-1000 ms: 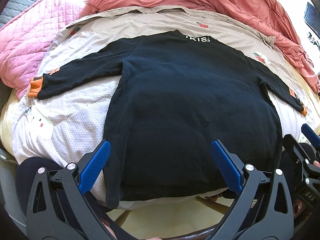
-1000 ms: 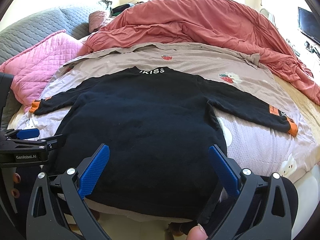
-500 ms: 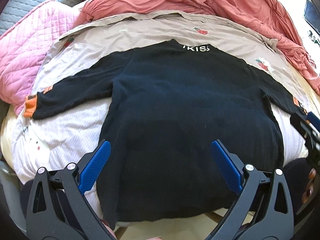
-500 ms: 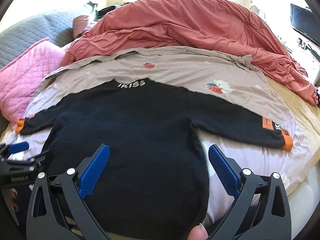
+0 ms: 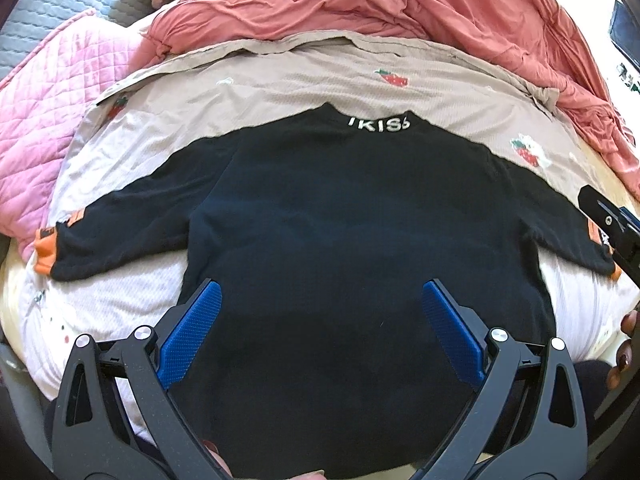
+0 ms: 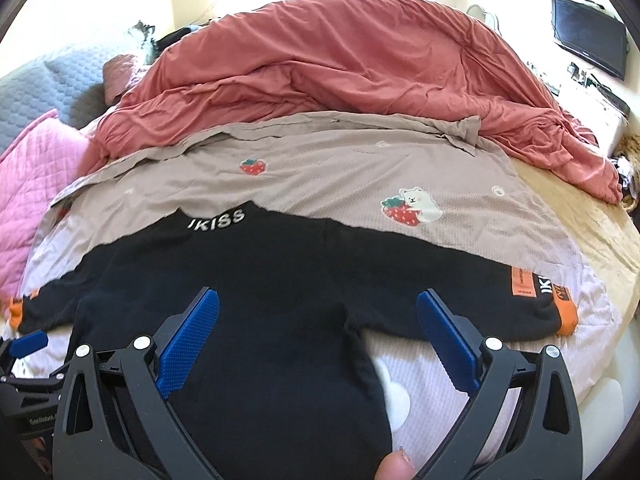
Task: Fold small clothes
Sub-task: 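Move the right tool to the orange cuff of one sleeve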
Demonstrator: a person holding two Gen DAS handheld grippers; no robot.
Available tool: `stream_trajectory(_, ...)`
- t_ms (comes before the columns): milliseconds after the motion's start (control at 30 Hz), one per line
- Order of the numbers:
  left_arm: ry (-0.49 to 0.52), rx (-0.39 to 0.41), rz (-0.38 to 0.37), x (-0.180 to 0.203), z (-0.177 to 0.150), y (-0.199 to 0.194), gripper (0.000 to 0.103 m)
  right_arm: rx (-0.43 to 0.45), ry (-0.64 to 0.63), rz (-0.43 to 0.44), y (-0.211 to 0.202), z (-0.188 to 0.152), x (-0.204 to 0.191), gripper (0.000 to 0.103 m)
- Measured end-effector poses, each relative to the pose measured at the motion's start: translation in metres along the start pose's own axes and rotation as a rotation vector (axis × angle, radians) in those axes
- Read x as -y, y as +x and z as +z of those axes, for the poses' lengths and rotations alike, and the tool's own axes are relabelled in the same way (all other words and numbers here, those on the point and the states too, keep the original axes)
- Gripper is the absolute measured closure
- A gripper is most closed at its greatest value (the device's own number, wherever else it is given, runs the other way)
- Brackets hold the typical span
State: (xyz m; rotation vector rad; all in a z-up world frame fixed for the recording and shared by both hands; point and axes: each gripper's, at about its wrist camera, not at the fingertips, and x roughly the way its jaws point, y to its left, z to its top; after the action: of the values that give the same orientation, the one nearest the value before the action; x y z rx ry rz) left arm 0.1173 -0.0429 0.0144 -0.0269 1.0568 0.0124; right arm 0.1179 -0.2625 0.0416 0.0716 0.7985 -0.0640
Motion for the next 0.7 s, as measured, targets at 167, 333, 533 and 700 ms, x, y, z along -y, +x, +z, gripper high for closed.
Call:
stream_trajectory(167,-0.001,0.003,-0.001,0.010,0.017,0.008,0.009,-0.005,0.023,-0.036,0.017,0.019,0.012,0.004)
stream_trajectory(333,-0.006,-0.008,-0.006,0.022,0.029,0.021,0.009,0.011,0.105,-0.057,0.031,0.037,0.038,0.004)
stream_trajectory(533,0.013,-0.008,-0.023,0.039,0.039,0.034,0.009,0.002,0.266,-0.093,0.049,0.038,0.088,0.004)
stream_trajectory(700,0.027,0.006,-0.048,0.055,0.049,0.048,0.009,-0.006,0.319,-0.166,0.062,0.028,0.125,0.004)
